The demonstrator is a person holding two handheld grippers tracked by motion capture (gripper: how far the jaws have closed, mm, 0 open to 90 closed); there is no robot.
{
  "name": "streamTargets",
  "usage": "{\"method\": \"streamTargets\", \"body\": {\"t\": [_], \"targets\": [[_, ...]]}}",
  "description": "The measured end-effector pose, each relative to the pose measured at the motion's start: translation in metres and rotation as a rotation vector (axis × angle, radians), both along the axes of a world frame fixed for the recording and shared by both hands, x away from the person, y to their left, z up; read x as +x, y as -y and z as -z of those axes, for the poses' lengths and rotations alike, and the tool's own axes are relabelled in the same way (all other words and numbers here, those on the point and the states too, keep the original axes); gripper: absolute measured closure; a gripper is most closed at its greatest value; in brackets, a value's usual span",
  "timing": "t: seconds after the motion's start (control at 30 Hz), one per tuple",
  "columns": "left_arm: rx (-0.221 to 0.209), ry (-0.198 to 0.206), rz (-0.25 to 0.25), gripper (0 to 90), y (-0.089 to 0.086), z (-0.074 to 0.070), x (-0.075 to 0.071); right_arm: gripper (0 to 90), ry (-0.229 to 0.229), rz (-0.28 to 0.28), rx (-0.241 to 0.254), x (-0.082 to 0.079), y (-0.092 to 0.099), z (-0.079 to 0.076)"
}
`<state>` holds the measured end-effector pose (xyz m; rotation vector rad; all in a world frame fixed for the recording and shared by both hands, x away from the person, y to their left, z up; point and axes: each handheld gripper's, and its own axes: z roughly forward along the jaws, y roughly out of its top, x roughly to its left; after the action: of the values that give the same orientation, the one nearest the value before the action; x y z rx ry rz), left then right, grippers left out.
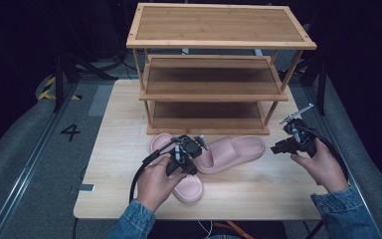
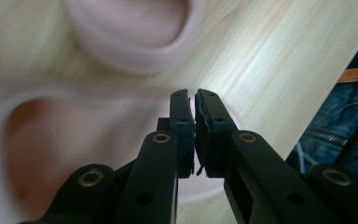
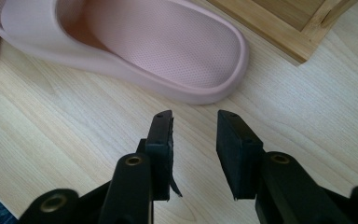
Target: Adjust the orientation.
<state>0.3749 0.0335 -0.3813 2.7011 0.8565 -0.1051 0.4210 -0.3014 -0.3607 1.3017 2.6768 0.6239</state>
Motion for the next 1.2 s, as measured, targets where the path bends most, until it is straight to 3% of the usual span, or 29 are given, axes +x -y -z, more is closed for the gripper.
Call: {"method": "streamTargets", "body": {"t": [0.3,0.5,0.73,0.9,1.0,1.13,1.2], "targets": [[0.055,-0.021,0.051,84.5,0.036,0.027,-0.003,67.0,-0.006,0.012,0.002,-0.002,0.004,0.002],[0.065,-0.042,0.049,83.5,0.04,0.035,-0.001,67.1,-0.009,0.022,0.003,-0.002,0.007,0.003],[0.064,-0.093,0.027,83.7,0.031,0.039,0.0,67.0,-0.008,0.009,-0.007,0.003,0.004,0.005],[0.115,-0.106,0.007,83.2,0.016,0.041,-0.006,66.9,-0.005,-0.003,-0.006,0.006,-0.001,0.003],[0.12,-0.147,-0.064,82.8,-0.004,0.042,-0.008,66.8,-0.005,-0.01,-0.003,0.007,-0.002,0.003],[0.12,-0.161,-0.095,82.5,-0.02,0.042,-0.01,66.8,-0.006,-0.013,0.0,0.01,-0.003,0.003],[0.117,-0.171,-0.137,81.4,-0.029,0.042,-0.014,66.8,-0.005,-0.014,0.0,0.011,-0.004,0.003]]}}
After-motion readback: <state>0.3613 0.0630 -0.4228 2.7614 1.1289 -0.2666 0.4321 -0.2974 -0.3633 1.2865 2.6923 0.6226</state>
